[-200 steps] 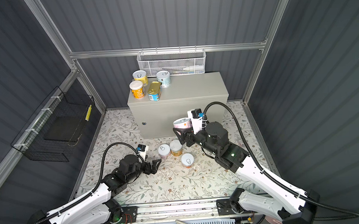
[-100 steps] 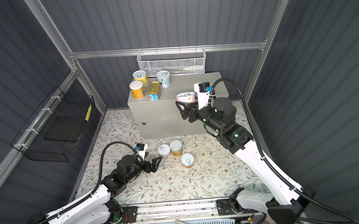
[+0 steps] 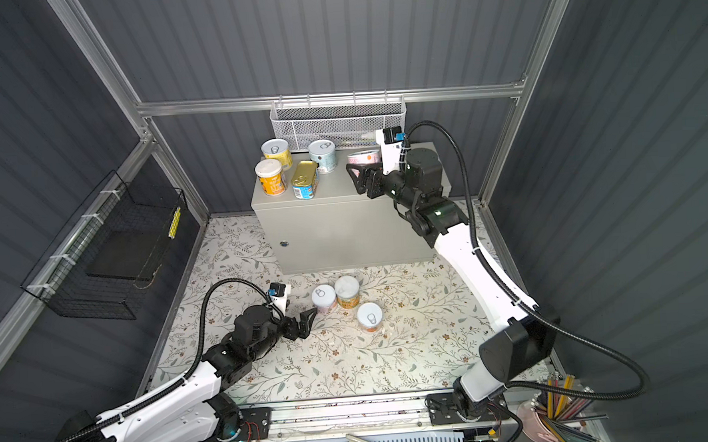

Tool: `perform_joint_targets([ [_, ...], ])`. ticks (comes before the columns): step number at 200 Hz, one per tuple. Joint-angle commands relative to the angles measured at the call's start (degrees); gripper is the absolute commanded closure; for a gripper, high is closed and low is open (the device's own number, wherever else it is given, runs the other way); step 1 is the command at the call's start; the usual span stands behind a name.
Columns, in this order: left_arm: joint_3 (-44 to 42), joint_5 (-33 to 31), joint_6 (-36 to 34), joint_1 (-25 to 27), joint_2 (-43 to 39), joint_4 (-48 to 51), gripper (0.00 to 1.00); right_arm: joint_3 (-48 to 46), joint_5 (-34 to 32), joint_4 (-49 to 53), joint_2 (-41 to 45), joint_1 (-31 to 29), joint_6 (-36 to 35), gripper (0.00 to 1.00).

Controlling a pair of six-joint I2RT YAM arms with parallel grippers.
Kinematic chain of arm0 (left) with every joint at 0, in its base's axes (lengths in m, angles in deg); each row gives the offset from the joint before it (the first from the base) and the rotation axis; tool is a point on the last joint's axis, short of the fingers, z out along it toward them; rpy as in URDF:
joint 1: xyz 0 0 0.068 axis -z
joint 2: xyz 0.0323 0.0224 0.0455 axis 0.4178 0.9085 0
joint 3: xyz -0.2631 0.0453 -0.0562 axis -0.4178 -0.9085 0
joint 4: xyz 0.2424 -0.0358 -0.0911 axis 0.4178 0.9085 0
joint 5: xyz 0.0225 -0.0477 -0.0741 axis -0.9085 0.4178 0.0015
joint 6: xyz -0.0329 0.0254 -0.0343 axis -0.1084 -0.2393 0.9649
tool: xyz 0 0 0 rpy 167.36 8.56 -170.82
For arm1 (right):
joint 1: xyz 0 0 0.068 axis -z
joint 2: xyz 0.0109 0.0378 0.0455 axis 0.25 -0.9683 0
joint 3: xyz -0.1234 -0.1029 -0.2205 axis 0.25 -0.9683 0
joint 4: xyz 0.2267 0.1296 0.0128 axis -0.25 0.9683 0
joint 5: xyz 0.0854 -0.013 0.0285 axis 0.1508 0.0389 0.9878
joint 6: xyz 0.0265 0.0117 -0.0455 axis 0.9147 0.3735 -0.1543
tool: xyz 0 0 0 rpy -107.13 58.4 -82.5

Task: Place and organize the canned foods onto the counter
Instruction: 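Lift the pink can with the right gripper up toward the cabinet top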

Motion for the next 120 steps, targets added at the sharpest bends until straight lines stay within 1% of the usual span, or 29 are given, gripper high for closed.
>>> perform_joint_targets([
  [1, -0.28, -1.51, -1.44, -0.3, 0.51, -0.76, 0.0, 4.92, 2.21, -6.7, -1.96, 0.33, -2.53, 0.43],
  [62, -0.13, -2.66, -1.53, -0.26, 1.26, -0.67, 0.0, 8.63, 0.67, -10.27, -8.75, 0.67, -5.19, 0.43],
  [120, 0.57, -2.29, -1.53, -0.26, 4.3, -1.25, 0.0, 8.36, -3.17, -18.41, -13.08, 0.76, -6.31, 0.43],
])
